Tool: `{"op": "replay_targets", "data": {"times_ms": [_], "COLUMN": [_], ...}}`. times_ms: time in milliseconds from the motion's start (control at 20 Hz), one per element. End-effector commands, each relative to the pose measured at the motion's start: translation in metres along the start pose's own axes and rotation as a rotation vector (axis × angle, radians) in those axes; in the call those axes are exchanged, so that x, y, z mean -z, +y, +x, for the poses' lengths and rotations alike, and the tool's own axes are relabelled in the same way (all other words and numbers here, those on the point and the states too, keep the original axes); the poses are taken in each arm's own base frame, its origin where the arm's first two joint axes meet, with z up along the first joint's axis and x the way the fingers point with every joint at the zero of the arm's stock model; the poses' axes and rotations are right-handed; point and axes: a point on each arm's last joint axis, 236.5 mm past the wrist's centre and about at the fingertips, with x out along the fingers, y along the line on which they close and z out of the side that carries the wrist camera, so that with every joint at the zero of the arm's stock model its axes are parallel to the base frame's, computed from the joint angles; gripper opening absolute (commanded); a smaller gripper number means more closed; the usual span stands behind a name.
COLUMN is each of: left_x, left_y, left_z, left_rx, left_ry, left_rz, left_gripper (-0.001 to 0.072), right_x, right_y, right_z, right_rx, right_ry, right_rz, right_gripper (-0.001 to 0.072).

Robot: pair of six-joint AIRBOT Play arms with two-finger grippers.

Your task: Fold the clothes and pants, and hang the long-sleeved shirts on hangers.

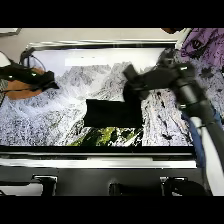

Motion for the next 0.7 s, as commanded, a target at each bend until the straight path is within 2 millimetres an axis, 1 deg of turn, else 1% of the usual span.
{"op": "replay_targets", "data": {"times_ms": [0, 100, 250, 350, 450, 500, 550, 600, 650], "left_x": [0.003, 0.003, 0.003, 0.003, 0.003, 0.003, 0.003, 0.003, 0.003], "left_y": [0.023, 0.022, 0.022, 0.022, 0.022, 0.022, 0.022, 0.022, 0.023], "left_z": [-0.018, -0.018, -0.018, -0.018, -0.018, -0.018, -0.018, -0.018, -0.018], "left_rx": [-0.03, -0.03, -0.03, -0.03, -0.03, -0.03, -0.03, -0.03, -0.03], "left_ry": [-0.001, 0.001, 0.001, 0.001, 0.002, 0.001, 0.001, 0.001, 0.002], "left_rz": [-0.016, -0.016, -0.016, -0.016, -0.016, -0.016, -0.016, -0.016, -0.016], "left_gripper": [0.002, 0.002, 0.002, 0.002, 0.002, 0.002, 0.002, 0.002, 0.002], "right_x": [0.043, 0.062, 0.082, 0.089, 0.094, 0.094, 0.094, 0.094, 0.091], "right_y": [0.029, 0.022, 0.009, 0.0, -0.003, -0.001, 0.005, 0.014, 0.023], "right_z": [0.047, 0.073, 0.105, 0.122, 0.135, 0.139, 0.14, 0.139, 0.138], "right_rx": [-0.078, -0.05, -0.011, 0.008, 0.008, -0.004, -0.03, -0.065, -0.103], "right_ry": [0.033, 0.067, 0.101, 0.12, 0.125, 0.121, 0.113, 0.102, 0.091], "right_rz": [0.042, 0.06, 0.06, 0.075, 0.083, 0.086, 0.076, 0.05, 0.035], "right_gripper": [0.003, 0.003, 0.003, 0.0031, 0.0037, 0.0127, 0.0263, 0.0424, 0.0542]}}
